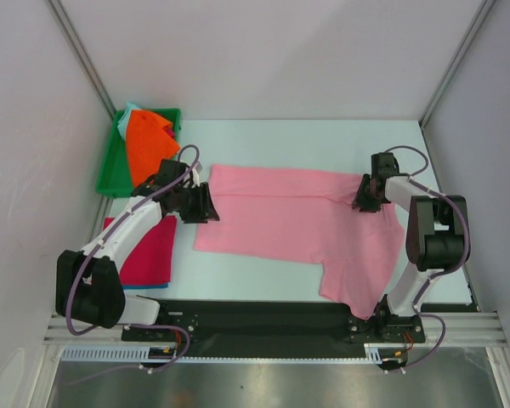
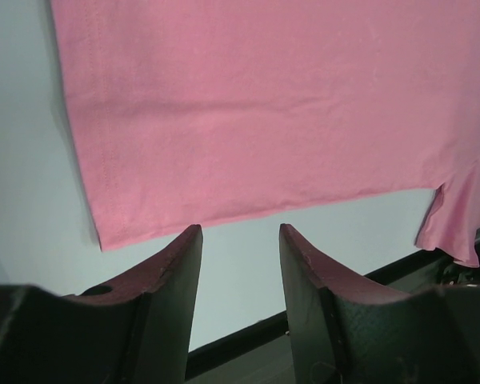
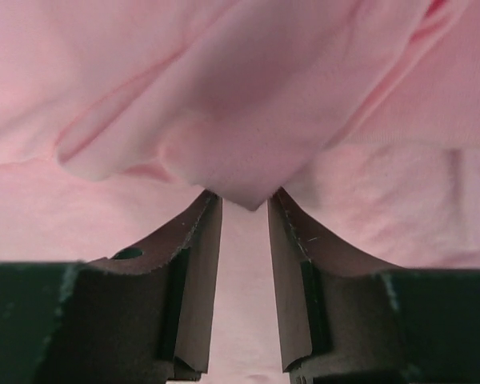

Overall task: Fold and stack the t-shirts
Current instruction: Fold the tshirt

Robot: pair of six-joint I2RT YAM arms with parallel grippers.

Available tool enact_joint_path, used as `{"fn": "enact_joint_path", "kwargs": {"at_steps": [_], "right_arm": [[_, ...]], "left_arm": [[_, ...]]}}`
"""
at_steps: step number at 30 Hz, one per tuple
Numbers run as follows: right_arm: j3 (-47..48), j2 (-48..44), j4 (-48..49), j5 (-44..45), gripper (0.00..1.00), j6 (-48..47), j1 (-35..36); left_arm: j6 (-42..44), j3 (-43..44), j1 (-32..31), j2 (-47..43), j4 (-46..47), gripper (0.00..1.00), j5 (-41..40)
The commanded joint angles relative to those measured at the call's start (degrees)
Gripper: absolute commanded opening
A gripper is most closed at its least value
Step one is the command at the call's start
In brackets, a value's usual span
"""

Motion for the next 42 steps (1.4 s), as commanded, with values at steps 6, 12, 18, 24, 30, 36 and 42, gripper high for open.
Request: {"fn": "enact_joint_path", "kwargs": {"at_steps": [6, 12, 18, 24, 30, 36, 42], "right_arm": [[5.0, 1.3, 2.5, 0.2, 0.34, -1.1, 0.0], [6.5, 2.3, 1.3, -1.0, 0.25, -0.3, 0.0], [8.7, 1.4, -2.4, -4.1, 0.0, 3.6, 0.0], [8.4, -1.7, -7.0, -11.1, 0.0, 11.0, -1.7], [4.2, -2.5, -8.5, -19.3, 0.0, 22.2, -3.2], [-2.1, -5.0, -4.0, -22.6, 0.0, 32.6, -3.3], [-6.6, -8.2, -1.2, -26.2, 0.0, 40.4, -3.6]], "left_arm": [[1.0, -1.5, 1.2, -3.0, 0.0, 0.49, -0.2], [0.4, -1.6, 1.3, -2.2, 0.8, 0.49, 0.7], [-0.2, -1.8, 1.3, -1.9, 1.4, 0.49, 0.9], [-1.0, -3.1, 1.3, -2.6, 2.1, 0.49, 0.7], [-2.1, -5.0, 1.3, -2.8, 3.6, 0.49, 1.1], [-3.5, -6.8, 1.3, -2.7, 5.6, 0.49, 1.7], [-4.3, -9.1, 1.3, -3.8, 6.6, 0.49, 2.0]]}}
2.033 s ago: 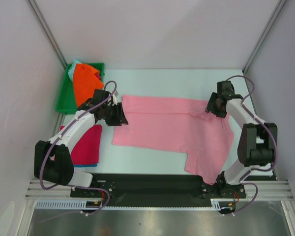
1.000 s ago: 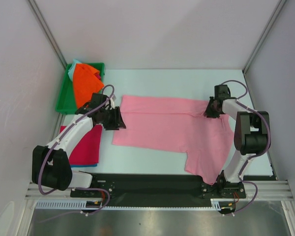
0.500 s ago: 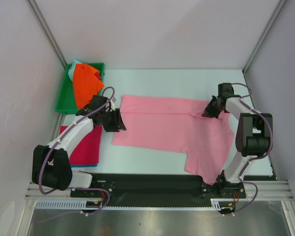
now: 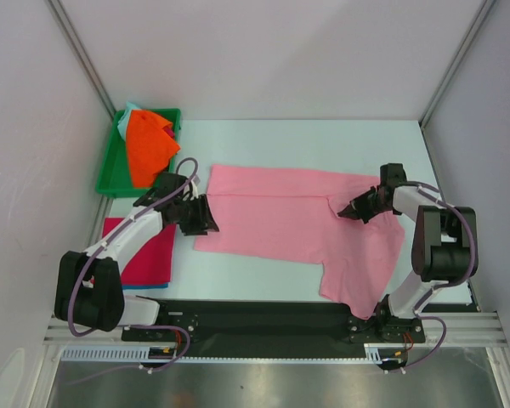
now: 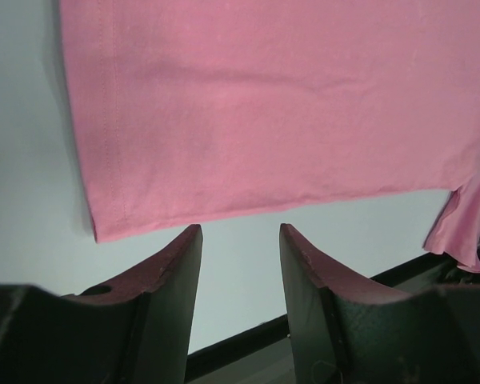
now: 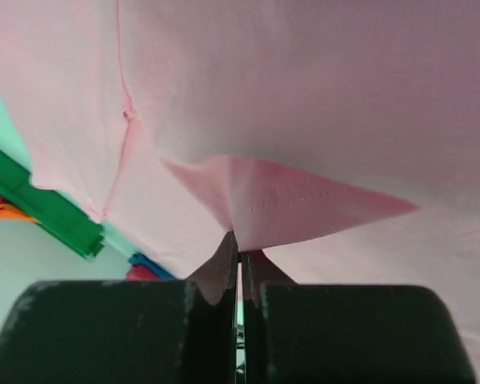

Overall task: Fold and stack the t-shirts
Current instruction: Fold the tshirt

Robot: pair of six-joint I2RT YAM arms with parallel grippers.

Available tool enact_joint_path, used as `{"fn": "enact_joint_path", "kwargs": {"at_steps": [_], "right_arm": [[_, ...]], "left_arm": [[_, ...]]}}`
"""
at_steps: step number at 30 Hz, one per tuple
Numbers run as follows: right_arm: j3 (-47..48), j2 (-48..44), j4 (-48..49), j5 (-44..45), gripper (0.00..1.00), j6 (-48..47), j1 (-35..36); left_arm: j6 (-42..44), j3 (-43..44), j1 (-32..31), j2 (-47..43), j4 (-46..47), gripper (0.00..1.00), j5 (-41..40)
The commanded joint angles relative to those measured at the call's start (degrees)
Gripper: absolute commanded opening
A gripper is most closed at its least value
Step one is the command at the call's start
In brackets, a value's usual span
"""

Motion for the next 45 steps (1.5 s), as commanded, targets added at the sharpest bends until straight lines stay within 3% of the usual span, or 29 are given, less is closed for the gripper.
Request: {"fn": "enact_joint_path", "kwargs": {"at_steps": [1, 4, 5, 8, 10, 14, 20, 25, 29, 30, 34, 37, 42, 45], "right_arm": [[-2.1, -4.4, 3.9, -4.1, 0.0, 9.2, 0.0], [-4.9, -5.6, 5.8, -6.7, 0.16, 14.7, -0.1], [-5.7, -6.0, 6.6, -8.2, 0.28, 15.8, -0.1], [-6.5, -7.7, 7.6, -8.5, 0.43, 15.1, -0.3], [-3.1, -8.7, 4.1, -6.9, 0.44, 9.6, -0.7], [6.3, -10.9, -9.6, 6.7, 0.48, -10.8, -1.3], [8.1, -11.8, -17.7, 20.2, 0.55, -21.5, -5.0], [3.6, -12.1, -16.3, 23.6, 0.57, -24.8, -7.7], [-0.1, -14.0, -13.2, 28.5, 0.56, -27.2, -8.9], [-1.2, -14.4, -12.7, 28.9, 0.55, -27.9, -9.3], [-2.4, -14.8, -10.8, 29.7, 0.48, -29.8, -9.6], [-3.1, -15.1, -9.5, 28.0, 0.4, -29.5, -9.6], [-2.9, -16.6, -8.6, 26.6, 0.39, -29.9, -9.6], [-3.1, -17.4, -9.2, 27.3, 0.43, -30.1, -9.7]], "left_arm": [[-1.3, -1.7, 0.4, -2.7, 2.2, 0.49, 1.4], [-1.7, -2.5, 0.4, -2.8, 2.9, 0.49, 2.0], [-1.8, -2.9, 0.4, -2.7, 3.2, 0.5, 2.0], [-1.7, -3.2, 0.4, -2.2, 4.1, 0.49, 2.3], [-1.6, -2.7, 0.3, -1.4, 4.4, 0.49, 2.8], [0.1, -1.1, -1.5, -0.2, 6.4, 0.49, 4.4], [-6.1, 2.0, -10.7, 7.0, 21.2, 0.46, 11.8], [-12.4, 12.8, -20.8, 21.6, 35.1, 0.47, 12.7], [-30.9, 17.0, -25.9, 35.4, 56.9, 0.5, 11.4], [-33.3, 20.2, -26.5, 37.4, 58.4, 0.5, 10.1], [-40.7, 29.2, -29.9, 45.9, 60.2, 0.46, 8.7], [-41.7, 33.7, -32.1, 49.4, 57.5, 0.43, 5.4], [-47.1, 32.0, -32.8, 51.3, 58.7, 0.37, 1.9], [-47.7, 30.6, -33.3, 50.5, 56.5, 0.4, -0.1]]}}
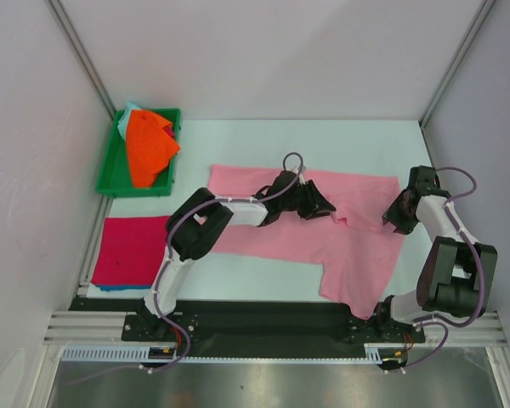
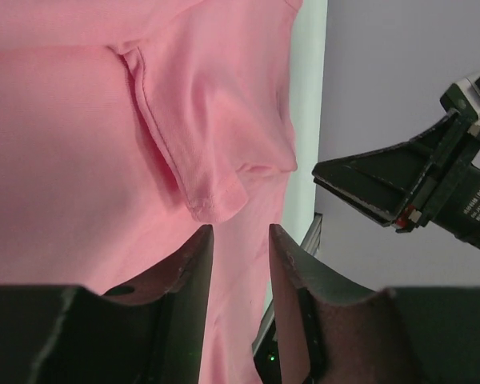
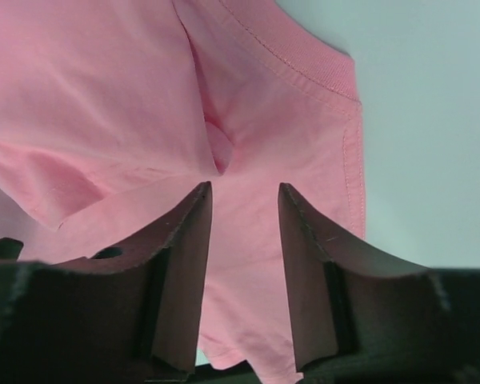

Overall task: Fold and stack the t-shirts
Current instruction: Fold the tshirt

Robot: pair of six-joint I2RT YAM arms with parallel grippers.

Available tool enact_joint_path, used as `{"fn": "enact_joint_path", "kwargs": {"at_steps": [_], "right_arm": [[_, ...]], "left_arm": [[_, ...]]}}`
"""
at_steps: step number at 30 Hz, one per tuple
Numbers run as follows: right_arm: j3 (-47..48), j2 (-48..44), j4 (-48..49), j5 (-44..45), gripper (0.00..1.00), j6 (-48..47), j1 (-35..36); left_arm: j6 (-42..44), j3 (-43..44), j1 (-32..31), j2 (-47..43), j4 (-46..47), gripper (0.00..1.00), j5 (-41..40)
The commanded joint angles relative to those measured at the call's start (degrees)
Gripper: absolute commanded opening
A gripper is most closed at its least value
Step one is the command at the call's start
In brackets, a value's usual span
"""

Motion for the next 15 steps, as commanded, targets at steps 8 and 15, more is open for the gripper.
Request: {"fn": "enact_joint_path", "kwargs": {"at_steps": [8, 15], "right_arm": [[-0.4, -1.4, 2.3, -0.9, 0.49, -1.8, -0.3], [-0.2, 0.8, 4.4, -5.2, 0.48, -2.0, -0.2]], "left_arm": [[-6.3, 1.1, -1.9, 3.1, 0.2, 0.42, -2.8], [-5.6, 5.2, -2.2, 5.0, -4.1, 0.43, -3.0]]}}
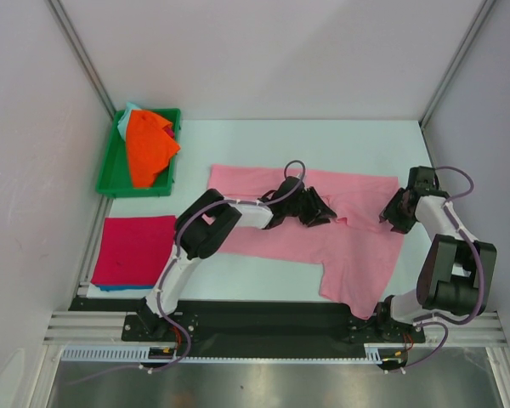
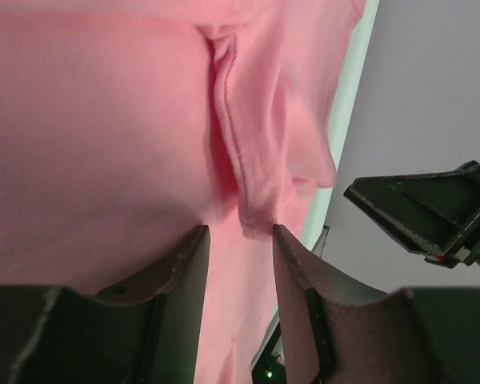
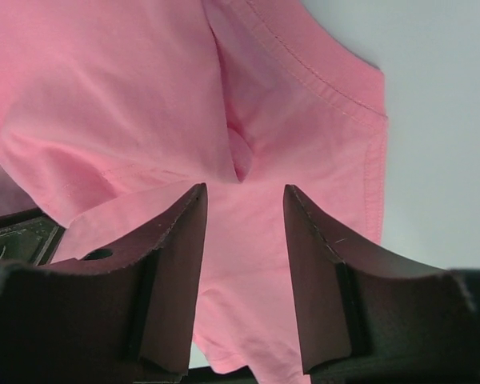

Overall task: Fold and stack the t-shirts
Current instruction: Fold the tshirt

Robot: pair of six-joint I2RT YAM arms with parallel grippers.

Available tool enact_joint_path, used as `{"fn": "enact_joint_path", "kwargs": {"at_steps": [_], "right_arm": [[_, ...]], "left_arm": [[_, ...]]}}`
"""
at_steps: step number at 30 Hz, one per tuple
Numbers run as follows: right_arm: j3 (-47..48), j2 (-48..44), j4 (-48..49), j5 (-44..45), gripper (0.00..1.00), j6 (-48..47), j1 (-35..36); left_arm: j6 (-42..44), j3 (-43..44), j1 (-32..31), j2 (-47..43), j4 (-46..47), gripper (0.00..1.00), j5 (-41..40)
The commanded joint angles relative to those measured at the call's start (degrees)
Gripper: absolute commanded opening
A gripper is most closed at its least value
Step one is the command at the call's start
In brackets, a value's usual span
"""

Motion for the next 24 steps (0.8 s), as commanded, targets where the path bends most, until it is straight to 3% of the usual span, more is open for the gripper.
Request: {"fn": "enact_joint_path", "kwargs": {"at_steps": [1, 9, 18, 23, 24], "right_arm": [[0.6, 1.8, 2.3, -3.1, 0.48, -0.9, 0.0], [1.3, 4.8, 2.6, -3.0, 0.47, -1.4, 0.8], [4.4, 9.8, 3.1, -1.6, 0.47, -1.6, 1.4], [7.8, 11.6, 3.4, -1.2, 0.37, -1.5, 1.9], [8.5, 11.8, 2.7, -1.3, 0.28, -1.5, 2.0]], "left_arm": [[-0.2, 3.9, -0.7, 1.2, -2.1, 0.43, -0.9], [-1.6, 8.6, -1.2, 4.8, -2.7, 0.42, 0.1], [-0.8, 9.7, -1.2, 5.2, -4.2, 0.28, 2.2], [1.9, 10.4, -0.5, 4.6, -7.3, 0.19, 3.7], [3.4, 11.6, -0.2, 4.6, -8.3, 0.17, 4.2]]}}
